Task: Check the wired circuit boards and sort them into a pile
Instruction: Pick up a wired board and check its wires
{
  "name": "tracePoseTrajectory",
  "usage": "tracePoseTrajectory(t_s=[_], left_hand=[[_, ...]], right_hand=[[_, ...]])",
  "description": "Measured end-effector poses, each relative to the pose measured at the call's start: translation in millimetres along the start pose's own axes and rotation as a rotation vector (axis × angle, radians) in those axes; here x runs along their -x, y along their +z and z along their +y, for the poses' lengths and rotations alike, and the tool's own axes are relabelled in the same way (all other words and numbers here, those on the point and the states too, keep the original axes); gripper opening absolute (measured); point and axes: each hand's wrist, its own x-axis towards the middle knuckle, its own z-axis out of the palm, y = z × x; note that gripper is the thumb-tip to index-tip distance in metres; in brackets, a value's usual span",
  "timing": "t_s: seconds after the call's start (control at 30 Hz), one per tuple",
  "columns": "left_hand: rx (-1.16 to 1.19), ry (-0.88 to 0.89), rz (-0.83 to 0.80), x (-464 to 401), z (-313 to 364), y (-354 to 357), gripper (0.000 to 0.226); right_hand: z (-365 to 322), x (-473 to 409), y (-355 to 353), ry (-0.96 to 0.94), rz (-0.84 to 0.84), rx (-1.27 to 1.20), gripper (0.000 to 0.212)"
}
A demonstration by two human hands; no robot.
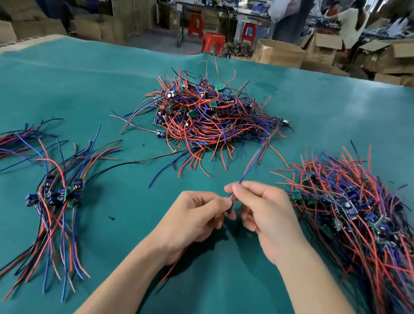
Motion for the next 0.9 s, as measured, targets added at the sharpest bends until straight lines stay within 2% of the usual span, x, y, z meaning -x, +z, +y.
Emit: tracePoseTrajectory(t_s=[0.1,0.27,0.4,0.53,0.6,0.67,0.73,0.77,0.9], left_hand=[[-0.049,0.000,-0.014,1.2,0.7,2.3,0.029],[-0.098,0.009,-0.051,1.3,1.3,1.0,0.026],[-0.170,0.028,-0.117,2.4,0.6,1.2,0.028],[-0.172,0.027,-0.183,3.2,0.9,-1.5,0.030],[-0.134,0.002,-0.219,4.0,1.4,-4.8,0.028],[-0.066,-0.009,-0.185,3.6,1.2,-5.6,0.025],[0.035,-0.007,-0.112,0.3,-0.2,-4.4,0.026],[0.083,-0.010,-0.083,-1.3,-0.9,-3.6,0.027],[0.189,-0.028,-0.043,-3.0,-2.9,-4.2,0.026]], right_hand=[[2.6,-7.2,-2.0,-0.100,0.199,0.076,0.016],[8.4,-15.0,-6.5,-0.300,0.407,0.257,0.020],[7.8,-27.1,-29.1,-0.329,0.596,0.283,0.019],[3.4,-27.9,-46.1,-0.493,0.810,0.507,0.015],[-2.4,-28.3,-58.0,-0.514,0.948,0.477,0.018],[-4.8,-25.2,-66.5,-0.507,0.994,0.436,0.023],[-2.4,-17.2,-60.3,-0.519,0.923,0.444,0.029],[-2.3,-13.1,-51.5,-0.503,0.817,0.407,0.031],[0.8,-0.6,-12.3,-0.300,0.169,0.255,0.028]])
